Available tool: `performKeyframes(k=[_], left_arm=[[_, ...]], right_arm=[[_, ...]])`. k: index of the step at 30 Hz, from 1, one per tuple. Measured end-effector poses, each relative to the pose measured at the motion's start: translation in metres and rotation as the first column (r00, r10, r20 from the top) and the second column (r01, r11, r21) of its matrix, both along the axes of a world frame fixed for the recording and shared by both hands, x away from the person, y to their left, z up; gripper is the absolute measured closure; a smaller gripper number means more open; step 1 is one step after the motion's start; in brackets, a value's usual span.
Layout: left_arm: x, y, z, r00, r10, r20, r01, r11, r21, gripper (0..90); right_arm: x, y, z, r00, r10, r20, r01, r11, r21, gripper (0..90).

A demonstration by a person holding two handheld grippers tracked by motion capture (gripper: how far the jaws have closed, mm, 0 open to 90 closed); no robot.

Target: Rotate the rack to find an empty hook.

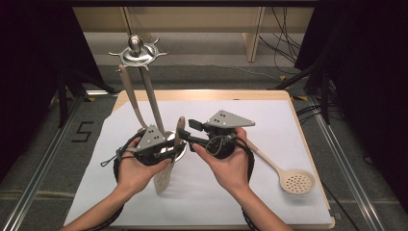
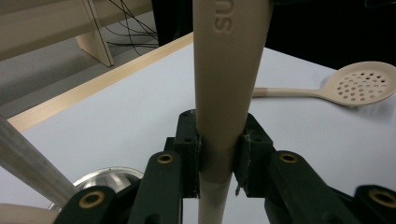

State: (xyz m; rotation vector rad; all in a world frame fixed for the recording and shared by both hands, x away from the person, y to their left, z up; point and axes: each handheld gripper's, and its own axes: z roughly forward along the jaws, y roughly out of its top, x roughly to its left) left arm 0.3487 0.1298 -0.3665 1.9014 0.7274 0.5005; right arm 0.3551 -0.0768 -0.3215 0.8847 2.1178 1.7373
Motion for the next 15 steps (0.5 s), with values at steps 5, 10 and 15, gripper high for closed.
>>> performKeyframes(k=[5, 10, 15], left_arm=[[0.000, -0.001, -0.001, 1.0000, 0.004, 0.004, -0.004, 1.0000, -0.004, 72.6], [0.000, 0.004, -0.001, 0.9990, -0.044, -0.007, 0.044, 0.9987, -0.027, 69.8], [0.000, 0.019, -0.001, 0.9792, -0.197, -0.049, 0.192, 0.9778, -0.083, 51.2]], right_arm=[[0.000, 0.005, 0.001, 0.9999, 0.014, -0.006, -0.014, 0.9999, -0.005, 69.4], [0.003, 0.003, 0.005, 0.9992, 0.038, -0.017, -0.038, 0.9993, 0.006, 71.7], [0.001, -0.004, 0.011, 0.9965, 0.075, -0.036, -0.075, 0.9972, 0.005, 72.1]])
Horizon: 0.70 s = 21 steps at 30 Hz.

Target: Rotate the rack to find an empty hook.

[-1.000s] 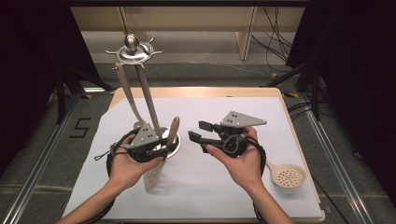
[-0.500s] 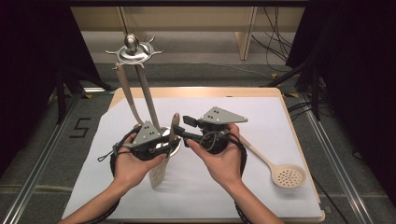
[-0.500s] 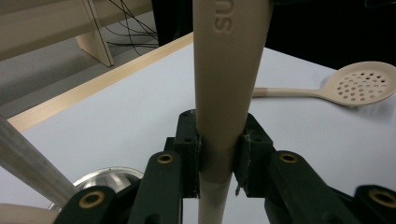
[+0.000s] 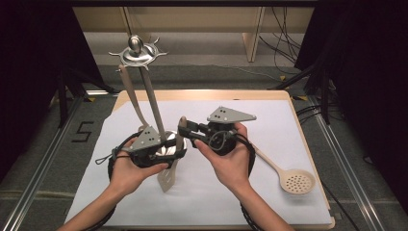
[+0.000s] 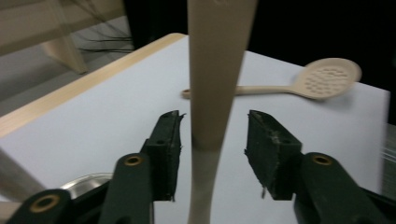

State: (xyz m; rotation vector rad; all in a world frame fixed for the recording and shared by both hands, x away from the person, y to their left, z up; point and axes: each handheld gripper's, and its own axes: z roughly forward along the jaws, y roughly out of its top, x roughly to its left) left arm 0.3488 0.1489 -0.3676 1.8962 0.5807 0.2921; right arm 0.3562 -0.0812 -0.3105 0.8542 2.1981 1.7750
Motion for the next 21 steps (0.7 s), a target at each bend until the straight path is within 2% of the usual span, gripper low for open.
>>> performKeyframes(k=[2, 4, 5, 6, 7, 8, 9, 10, 12, 13, 14, 15, 16, 17, 19, 21], left_arm=[[0.001, 0.005, 0.001, 0.9987, -0.050, 0.007, 0.050, 0.9987, -0.005, 49.1], [0.002, 0.009, 0.003, 0.9949, -0.100, 0.014, 0.100, 0.9949, 0.017, 47.4], [0.003, 0.010, 0.004, 0.9939, -0.109, 0.014, 0.109, 0.9940, 0.011, 47.3], [0.005, 0.011, 0.003, 0.9911, -0.133, 0.004, 0.133, 0.9911, -0.006, 47.1], [0.006, 0.011, 0.004, 0.9884, -0.151, -0.005, 0.151, 0.9884, -0.008, 46.8], [0.007, 0.011, 0.004, 0.9822, -0.187, -0.015, 0.187, 0.9822, -0.018, 46.9], [0.007, 0.009, 0.003, 0.9779, -0.207, -0.032, 0.205, 0.9777, -0.044, 46.9], [0.007, 0.008, 0.003, 0.9705, -0.236, -0.048, 0.233, 0.9705, -0.061, 48.4], [0.007, 0.005, 0.003, 0.9569, -0.284, -0.060, 0.279, 0.9568, -0.082, 48.7], [0.009, 0.003, 0.003, 0.9428, -0.332, -0.031, 0.329, 0.9410, -0.080, 49.0], [0.009, 0.002, 0.004, 0.9407, -0.338, -0.032, 0.335, 0.9393, -0.076, 50.0], [0.009, 0.001, 0.004, 0.9353, -0.353, -0.029, 0.350, 0.9336, -0.078, 51.0], [0.007, 0.000, 0.004, 0.9386, -0.341, -0.053, 0.336, 0.9381, -0.085, 52.5], [0.007, -0.001, 0.004, 0.9354, -0.350, -0.047, 0.346, 0.9348, -0.080, 55.1], [0.007, -0.002, 0.004, 0.9355, -0.349, -0.052, 0.345, 0.9350, -0.084, 61.7], [0.005, -0.003, 0.005, 0.9312, -0.360, -0.057, 0.354, 0.9304, -0.096, 68.0]], right_arm=[[0.005, -0.005, 0.003, 0.9971, 0.068, 0.033, -0.068, 0.9977, -0.004, 72.3], [0.007, -0.010, 0.006, 0.9940, 0.106, 0.029, -0.106, 0.9944, 0.006, 72.6], [0.009, -0.012, 0.007, 0.9900, 0.139, 0.024, -0.139, 0.9902, 0.014, 72.8], [0.008, -0.013, 0.008, 0.9879, 0.155, -0.008, -0.154, 0.9876, 0.027, 72.9], [0.010, -0.015, 0.009, 0.9816, 0.191, 0.003, -0.191, 0.9812, 0.029, 73.0], [0.011, -0.016, 0.010, 0.9773, 0.212, 0.005, -0.212, 0.9769, 0.029, 73.1], [0.011, -0.017, 0.011, 0.9696, 0.244, 0.012, -0.245, 0.9691, 0.034, 73.2], [0.009, -0.018, 0.013, 0.9613, 0.275, 0.012, -0.275, 0.9608, 0.031, 73.1], [0.008, -0.019, 0.013, 0.9590, 0.283, 0.007, -0.283, 0.9586, 0.027, 73.2], [0.009, -0.019, 0.013, 0.9557, 0.293, 0.030, -0.293, 0.9557, 0.023, 73.2], [0.009, -0.020, 0.013, 0.9499, 0.310, 0.043, -0.311, 0.9503, 0.021, 73.1], [0.009, -0.020, 0.013, 0.9454, 0.322, 0.048, -0.324, 0.9459, 0.023, 73.2], [0.008, -0.020, 0.013, 0.9404, 0.338, 0.036, -0.339, 0.9400, 0.036, 73.2], [0.007, -0.020, 0.013, 0.9370, 0.349, 0.024, -0.349, 0.9358, 0.047, 73.2], [0.008, -0.021, 0.012, 0.9325, 0.358, 0.049, -0.360, 0.9315, 0.050, 73.1], [0.007, -0.021, 0.011, 0.9327, 0.358, 0.041, -0.360, 0.9313, 0.054, 73.1]])
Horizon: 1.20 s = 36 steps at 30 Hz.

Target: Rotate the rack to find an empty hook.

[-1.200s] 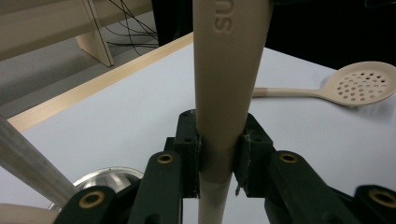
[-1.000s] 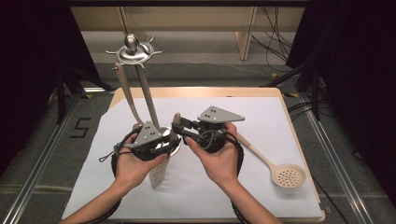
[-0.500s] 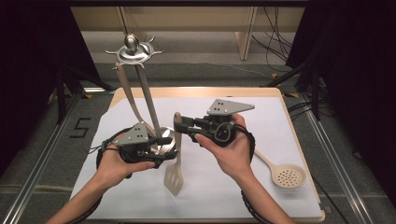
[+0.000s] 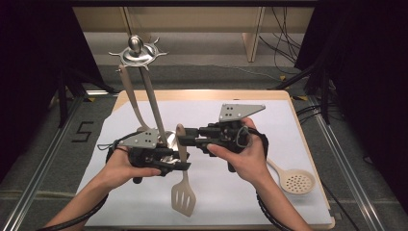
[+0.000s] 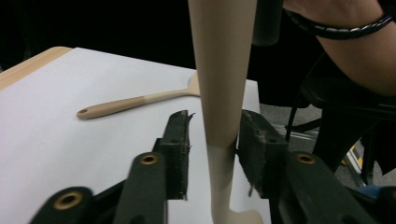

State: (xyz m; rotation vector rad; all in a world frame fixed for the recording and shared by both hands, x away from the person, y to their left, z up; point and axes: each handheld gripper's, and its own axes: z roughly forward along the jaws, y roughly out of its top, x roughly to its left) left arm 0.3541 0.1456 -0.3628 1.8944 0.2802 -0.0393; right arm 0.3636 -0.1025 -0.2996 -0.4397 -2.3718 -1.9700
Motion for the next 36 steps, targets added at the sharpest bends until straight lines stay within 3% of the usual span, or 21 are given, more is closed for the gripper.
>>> performKeyframes(k=[1, 4, 7, 9, 11, 14, 18, 19, 20, 21, 23, 24, 25, 26, 28, 29, 30, 31, 33, 34, 36], left_arm=[[0.000, 0.000, 0.001, 0.9999, 0.001, 0.013, -0.001, 1.0000, 0.006, 70.2], [-0.002, 0.000, 0.003, 0.9990, 0.034, -0.027, -0.034, 0.9994, 0.003, 75.1], [-0.003, 0.000, 0.005, 0.9963, 0.086, -0.008, -0.085, 0.9958, 0.034, 75.8], [-0.003, 0.002, 0.007, 0.9908, 0.135, 0.012, -0.135, 0.9893, 0.055, 75.9], [-0.001, 0.005, 0.010, 0.9885, 0.149, 0.024, -0.150, 0.9866, 0.063, 76.0], [0.001, 0.008, 0.012, 0.9847, 0.172, 0.029, -0.173, 0.9828, 0.064, 76.0], [0.002, 0.009, 0.014, 0.9809, 0.189, 0.044, -0.192, 0.9788, 0.071, 76.0], [0.002, 0.009, 0.015, 0.9798, 0.194, 0.049, -0.198, 0.9769, 0.081, 76.0], [0.003, 0.009, 0.015, 0.9796, 0.194, 0.051, -0.198, 0.9766, 0.084, 76.0], [0.003, 0.009, 0.015, 0.9794, 0.196, 0.051, -0.199, 0.9764, 0.084, 76.0], [0.004, 0.009, 0.016, 0.9788, 0.196, 0.059, -0.201, 0.9751, 0.094, 76.0], [0.004, 0.009, 0.016, 0.9782, 0.197, 0.066, -0.203, 0.9743, 0.098, 76.0], [0.004, 0.009, 0.017, 0.9760, 0.206, 0.069, -0.213, 0.9718, 0.102, 76.0], [0.005, 0.009, 0.017, 0.9754, 0.206, 0.078, -0.213, 0.9715, 0.103, 75.9], [0.006, 0.011, 0.019, 0.9736, 0.213, 0.083, -0.221, 0.9696, 0.105, 76.0], [0.006, 0.012, 0.019, 0.9738, 0.213, 0.079, -0.220, 0.9704, 0.099, 76.0], [0.007, 0.013, 0.019, 0.9732, 0.215, 0.082, -0.223, 0.9697, 0.101, 76.0], [0.007, 0.013, 0.019, 0.9743, 0.212, 0.076, -0.219, 0.9710, 0.097, 76.0], [0.007, 0.015, 0.021, 0.9718, 0.222, 0.078, -0.230, 0.9680, 0.101, 76.0], [0.007, 0.015, 0.022, 0.9716, 0.226, 0.069, -0.232, 0.9679, 0.097, 76.0], [0.006, 0.017, 0.023, 0.9676, 0.249, 0.045, -0.252, 0.9636, 0.090, 75.9]], right_arm=[[0.001, 0.000, -0.001, 1.0000, 0.003, 0.009, -0.003, 1.0000, 0.006, 73.0], [0.000, -0.001, -0.002, 0.9998, 0.013, -0.012, -0.013, 0.9996, 0.026, 73.0], [0.000, -0.003, -0.004, 0.9998, 0.002, -0.020, -0.001, 0.9990, 0.045, 67.4], [-0.001, -0.006, -0.005, 0.9988, -0.035, -0.034, 0.036, 0.9984, 0.044, 58.6], [0.001, -0.011, -0.007, 0.9972, -0.073, 0.012, 0.073, 0.9966, 0.039, 55.6], [0.001, -0.022, -0.010, 0.9913, -0.130, 0.024, 0.129, 0.9912, 0.028, 54.0], [0.004, -0.047, -0.026, 0.9577, -0.287, 0.023, 0.287, 0.9576, -0.021, 53.5], [0.003, -0.053, -0.032, 0.9428, -0.333, 0.003, 0.333, 0.9414, -0.053, 53.5], [0.003, -0.059, -0.041, 0.9197, -0.392, 0.012, 0.392, 0.9164, -0.081, 53.7], [0.004, -0.064, -0.046, 0.9081, -0.418, 0.031, 0.418, 0.9017, -0.109, 53.8], [0.005, -0.076, -0.061, 0.8722, -0.487, 0.049, 0.488, 0.8592, -0.154, 53.8], [0.004, -0.079, -0.066, 0.8639, -0.503, 0.025, 0.500, 0.8512, -0.159, 53.8], [0.006, -0.083, -0.072, 0.8613, -0.506, 0.047, 0.506, 0.8445, -0.176, 53.8], [0.005, -0.088, -0.077, 0.8478, -0.530, 0.026, 0.524, 0.8299, -0.191, 53.9], [0.005, -0.095, -0.082, 0.8331, -0.553, 0.015, 0.544, 0.8138, -0.205, 53.8], [0.004, -0.098, -0.084, 0.8181, -0.575, 0.004, 0.562, 0.7979, -0.218, 53.8], [0.005, -0.100, -0.085, 0.8214, -0.570, 0.002, 0.558, 0.8033, -0.207, 53.8], [0.003, -0.103, -0.085, 0.8035, -0.595, -0.011, 0.579, 0.7860, -0.216, 53.9], [0.004, -0.107, -0.087, 0.8038, -0.595, 0.009, 0.584, 0.7861, -0.202, 53.9], [0.001, -0.108, -0.087, 0.7938, -0.608, -0.024, 0.593, 0.7815, -0.195, 53.9], [0.002, -0.109, -0.087, 0.7919, -0.611, -0.013, 0.598, 0.7791, -0.189, 53.8]])
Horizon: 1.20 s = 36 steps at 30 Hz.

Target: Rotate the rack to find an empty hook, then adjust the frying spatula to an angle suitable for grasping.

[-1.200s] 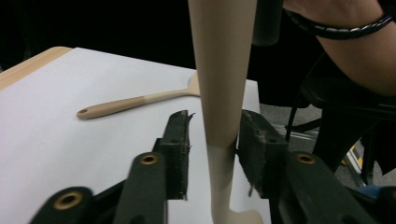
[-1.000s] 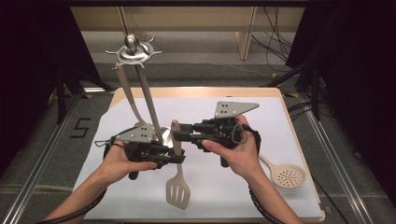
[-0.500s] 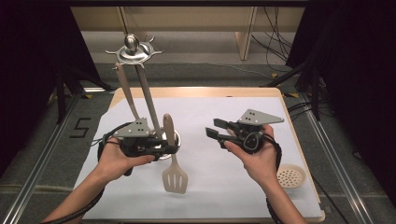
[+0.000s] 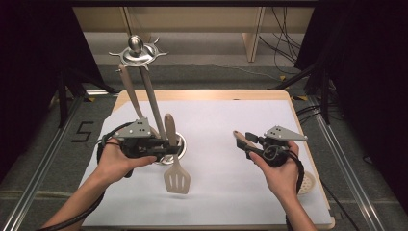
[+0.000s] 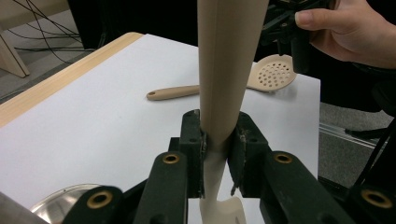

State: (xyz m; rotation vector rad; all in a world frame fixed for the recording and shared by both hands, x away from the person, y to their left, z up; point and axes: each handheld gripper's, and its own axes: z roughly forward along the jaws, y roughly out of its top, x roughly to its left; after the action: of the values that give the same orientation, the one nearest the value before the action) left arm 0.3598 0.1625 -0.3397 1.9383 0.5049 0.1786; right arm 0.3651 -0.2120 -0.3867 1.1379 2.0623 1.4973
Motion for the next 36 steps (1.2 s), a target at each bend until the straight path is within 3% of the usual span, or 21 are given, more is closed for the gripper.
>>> performKeyframes(k=[6, 7, 8, 9, 10, 14, 16, 17, 20, 21, 23, 24, 29, 31, 32, 36], left_arm=[[0.003, 0.008, 0.008, 0.9996, -0.001, 0.028, 0.000, 0.9999, 0.015, 76.0], [0.003, 0.009, 0.008, 0.9997, 0.006, 0.022, -0.006, 1.0000, 0.007, 75.9], [0.004, 0.010, 0.009, 0.9997, 0.011, 0.022, -0.011, 0.9999, 0.007, 75.9], [0.005, 0.010, 0.011, 0.9995, 0.018, 0.024, -0.018, 0.9998, 0.004, 75.9], [0.006, 0.011, 0.012, 0.9992, 0.026, 0.029, -0.026, 0.9996, 0.001, 75.9], [0.007, 0.013, 0.017, 0.9982, 0.050, 0.034, -0.050, 0.9987, 0.007, 75.9], [0.009, 0.015, 0.020, 0.9975, 0.063, 0.030, -0.063, 0.9980, -0.009, 75.9], [0.009, 0.015, 0.021, 0.9971, 0.071, 0.027, -0.070, 0.9975, -0.010, 75.9], [0.008, 0.017, 0.027, 0.9948, 0.100, 0.021, -0.100, 0.9949, -0.011, 75.9], [0.008, 0.017, 0.029, 0.9945, 0.102, 0.024, -0.101, 0.9948, -0.009, 75.9], [0.010, 0.018, 0.033, 0.9936, 0.110, 0.028, -0.110, 0.9939, -0.011, 75.9], [0.012, 0.019, 0.035, 0.9939, 0.103, 0.039, -0.103, 0.9947, -0.008, 75.9], [0.015, 0.021, 0.044, 0.9852, 0.166, 0.042, -0.166, 0.9860, -0.012, 75.9], [0.016, 0.020, 0.047, 0.9820, 0.182, 0.048, -0.182, 0.9832, -0.018, 75.9], [0.016, 0.020, 0.049, 0.9813, 0.186, 0.050, -0.185, 0.9826, -0.017, 75.9], [0.016, 0.017, 0.053, 0.9778, 0.205, 0.047, -0.204, 0.9788, -0.023, 76.0]], right_arm=[[0.001, 0.002, -0.002, 0.9997, 0.018, 0.014, -0.018, 0.9996, -0.020, 53.2], [-0.001, 0.004, -0.002, 0.9996, 0.006, -0.026, -0.006, 1.0000, -0.004, 52.7], [0.002, 0.003, -0.004, 0.9997, 0.022, -0.006, -0.022, 0.9997, -0.013, 52.3], [0.000, 0.005, -0.005, 0.9992, 0.009, -0.038, -0.009, 1.0000, 0.002, 52.1], [0.003, 0.004, -0.008, 0.9996, 0.024, -0.016, -0.024, 0.9996, -0.013, 51.9], [0.002, 0.004, -0.014, 0.9985, 0.010, -0.053, -0.011, 0.9997, -0.020, 51.9], [0.004, 0.002, -0.016, 0.9995, 0.009, -0.029, -0.010, 0.9991, -0.040, 52.0], [0.001, 0.003, -0.015, 0.9974, -0.006, -0.071, 0.005, 0.9998, -0.019, 52.0], [0.003, 0.004, -0.016, 0.9982, 0.006, -0.060, -0.007, 0.9998, -0.021, 52.0], [0.004, 0.003, -0.016, 0.9990, 0.005, -0.045, -0.008, 0.9985, -0.054, 52.0], [0.003, 0.006, -0.016, 0.9973, 0.002, -0.074, -0.004, 0.9996, -0.028, 51.9], [0.006, 0.006, -0.017, 0.9994, 0.012, -0.032, -0.014, 0.9984, -0.054, 51.9], [0.003, 0.012, -0.018, 0.9967, 0.007, -0.081, -0.011, 0.9991, -0.041, 51.8], [0.005, 0.011, -0.020, 0.9982, 0.015, -0.058, -0.019, 0.9978, -0.064, 51.8], [0.005, 0.011, -0.021, 0.9977, 0.023, -0.064, -0.026, 0.9984, -0.049, 51.8], [0.005, 0.009, -0.020, 0.9983, 0.018, -0.055, -0.021, 0.9974, -0.069, 51.5]])
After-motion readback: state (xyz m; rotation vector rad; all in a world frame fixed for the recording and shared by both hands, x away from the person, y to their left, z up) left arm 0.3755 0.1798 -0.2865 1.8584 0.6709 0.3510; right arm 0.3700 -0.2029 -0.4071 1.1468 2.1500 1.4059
